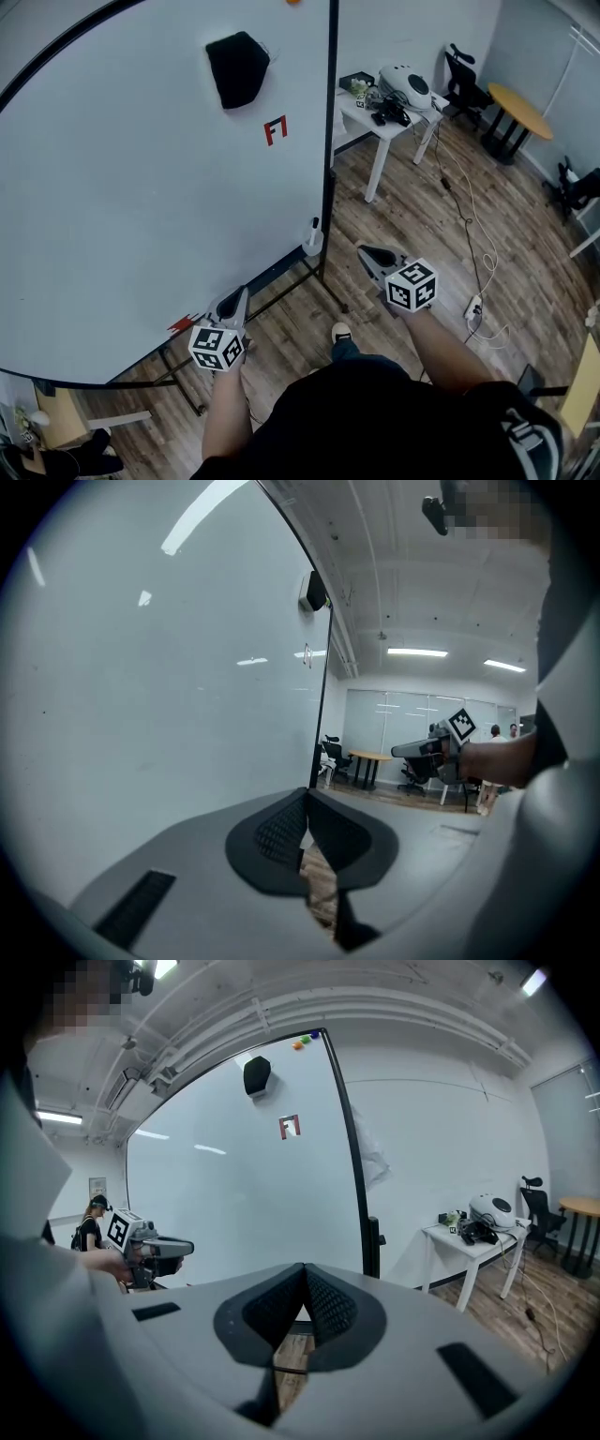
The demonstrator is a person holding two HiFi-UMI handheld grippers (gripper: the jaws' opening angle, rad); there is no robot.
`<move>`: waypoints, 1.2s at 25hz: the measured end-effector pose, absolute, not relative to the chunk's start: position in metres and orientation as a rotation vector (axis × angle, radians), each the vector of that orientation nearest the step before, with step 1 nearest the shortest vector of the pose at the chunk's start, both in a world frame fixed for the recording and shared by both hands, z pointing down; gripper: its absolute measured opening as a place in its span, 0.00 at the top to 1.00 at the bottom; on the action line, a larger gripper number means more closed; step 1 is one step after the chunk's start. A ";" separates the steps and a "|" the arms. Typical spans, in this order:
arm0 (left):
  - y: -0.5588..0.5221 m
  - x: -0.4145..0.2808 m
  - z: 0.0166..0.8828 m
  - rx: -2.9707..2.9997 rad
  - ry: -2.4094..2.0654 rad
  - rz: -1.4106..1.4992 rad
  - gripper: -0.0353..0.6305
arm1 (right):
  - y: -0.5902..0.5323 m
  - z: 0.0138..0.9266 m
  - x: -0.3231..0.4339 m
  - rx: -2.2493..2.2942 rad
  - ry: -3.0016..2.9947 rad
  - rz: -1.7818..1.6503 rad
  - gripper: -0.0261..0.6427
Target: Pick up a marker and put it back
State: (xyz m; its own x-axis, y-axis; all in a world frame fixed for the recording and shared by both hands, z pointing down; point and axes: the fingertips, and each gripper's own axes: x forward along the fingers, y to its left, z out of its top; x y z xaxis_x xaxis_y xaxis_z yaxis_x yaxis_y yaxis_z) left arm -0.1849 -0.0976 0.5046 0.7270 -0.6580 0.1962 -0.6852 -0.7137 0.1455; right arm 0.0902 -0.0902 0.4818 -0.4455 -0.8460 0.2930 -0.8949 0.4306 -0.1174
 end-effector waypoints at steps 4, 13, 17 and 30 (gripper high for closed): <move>-0.114 -0.181 0.505 2.708 -1.098 0.206 0.93 | -0.115 0.487 0.095 1.519 -2.505 0.401 0.97; -0.155 -0.158 0.507 2.683 -1.115 0.243 0.93 | -0.180 0.501 0.113 1.471 -2.506 0.452 0.97; -0.170 -0.149 0.512 2.664 -1.125 0.262 0.93 | -0.204 0.509 0.121 1.434 -2.507 0.477 0.97; -0.189 -0.144 0.530 2.598 -1.163 0.294 0.93 | -0.252 0.563 0.116 1.305 -2.465 0.569 0.96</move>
State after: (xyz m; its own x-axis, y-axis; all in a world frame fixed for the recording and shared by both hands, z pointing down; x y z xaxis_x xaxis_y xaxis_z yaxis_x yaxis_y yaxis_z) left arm -0.1441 -0.1888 0.5296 0.6555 -0.6950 0.2953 -0.7519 -0.6373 0.1691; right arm 0.1158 -0.2518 0.5630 -0.5456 -0.7185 0.4314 -0.8349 0.5106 -0.2056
